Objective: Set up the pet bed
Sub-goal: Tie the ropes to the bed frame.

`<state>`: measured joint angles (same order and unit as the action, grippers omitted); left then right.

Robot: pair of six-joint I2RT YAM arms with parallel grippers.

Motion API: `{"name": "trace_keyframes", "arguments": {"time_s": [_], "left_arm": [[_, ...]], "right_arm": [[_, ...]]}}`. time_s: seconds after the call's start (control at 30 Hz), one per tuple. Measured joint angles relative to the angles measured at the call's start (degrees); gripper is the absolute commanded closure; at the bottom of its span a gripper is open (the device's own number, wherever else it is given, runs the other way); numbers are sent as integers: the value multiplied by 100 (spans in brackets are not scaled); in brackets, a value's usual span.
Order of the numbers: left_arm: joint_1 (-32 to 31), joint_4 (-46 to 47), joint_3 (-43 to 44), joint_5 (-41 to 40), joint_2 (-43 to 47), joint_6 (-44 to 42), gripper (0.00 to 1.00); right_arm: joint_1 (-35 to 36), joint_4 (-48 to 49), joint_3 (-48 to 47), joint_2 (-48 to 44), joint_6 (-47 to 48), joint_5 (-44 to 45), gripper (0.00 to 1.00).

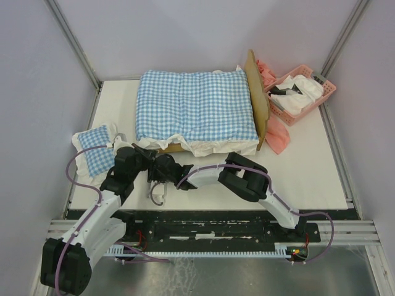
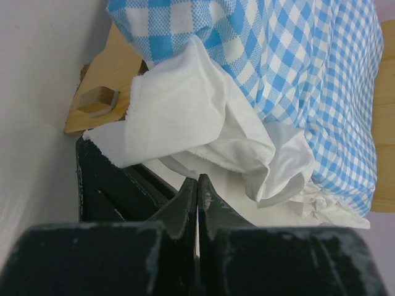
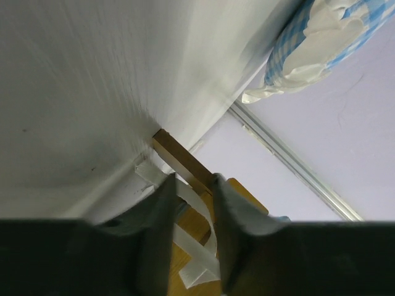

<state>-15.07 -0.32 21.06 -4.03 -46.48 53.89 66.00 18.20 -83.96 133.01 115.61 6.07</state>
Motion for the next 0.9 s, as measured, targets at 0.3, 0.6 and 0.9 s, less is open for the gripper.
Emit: {"name": "trace_keyframes", "arguments": {"time_s": [0.3,0.6,0.9], "left_arm": [[2,22,2,33,13,-2,97],[-44,-133,2,122,-11,-85,97],[-44,-131,2,120,-74,-111,97]], "right_arm": [[17,205,138,-39,-44,94,98],[-44,439,920,-501,105,-138,98],[-57,457,1270,-669,-7,-682,98]]}}
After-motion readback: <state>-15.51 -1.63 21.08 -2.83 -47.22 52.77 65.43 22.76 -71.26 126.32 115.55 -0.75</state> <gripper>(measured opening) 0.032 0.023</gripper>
